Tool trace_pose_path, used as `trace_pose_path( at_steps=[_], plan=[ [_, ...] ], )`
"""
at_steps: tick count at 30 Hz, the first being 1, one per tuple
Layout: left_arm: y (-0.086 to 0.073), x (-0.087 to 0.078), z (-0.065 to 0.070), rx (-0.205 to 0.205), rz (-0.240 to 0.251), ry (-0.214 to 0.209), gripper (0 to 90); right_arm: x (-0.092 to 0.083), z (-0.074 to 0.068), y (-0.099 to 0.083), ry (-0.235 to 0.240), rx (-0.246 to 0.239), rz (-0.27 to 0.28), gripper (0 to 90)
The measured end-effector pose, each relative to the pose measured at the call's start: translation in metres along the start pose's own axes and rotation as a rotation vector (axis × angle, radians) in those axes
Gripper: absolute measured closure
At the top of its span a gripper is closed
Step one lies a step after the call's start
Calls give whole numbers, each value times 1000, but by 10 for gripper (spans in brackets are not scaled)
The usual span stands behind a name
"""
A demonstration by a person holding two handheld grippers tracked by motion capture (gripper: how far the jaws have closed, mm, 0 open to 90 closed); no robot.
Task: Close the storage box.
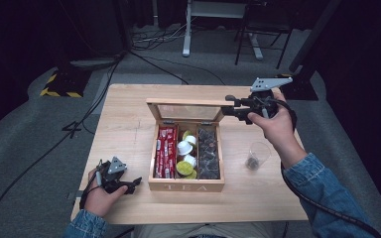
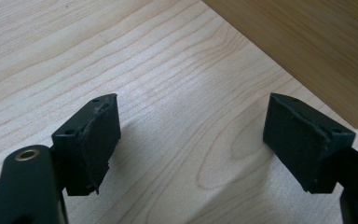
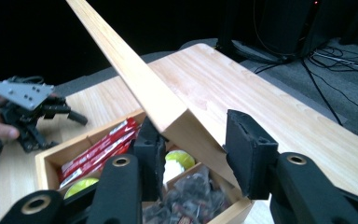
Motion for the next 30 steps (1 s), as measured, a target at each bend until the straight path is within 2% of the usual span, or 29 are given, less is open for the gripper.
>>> trace_pose_path(
  at_steps=[4,11,27,30],
  plan=[
    [0,0,0,0,-1,1,192,-2,-8,-12,-2,-8,4,548],
    [0,0,1,-8,0,1,193,-4,-21,-31,-31,-67,-13,504],
    [0,0,1,-8,0,1,192,-3,-38,-69,-45,-72,-38,432],
    [0,0,1,-8,0,1,192,-2,-41,-76,-57,-90,-47,432]
  ],
)
Point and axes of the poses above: each handheld gripper's, and its own axes: x roughly forward along the jaws, y roughly out of its top, z roughly to its right, the point moved 8 cm from there along x, roughly forward along the jaws, and after that the axes turned 9 degrees about x, right-handed, at the moved point
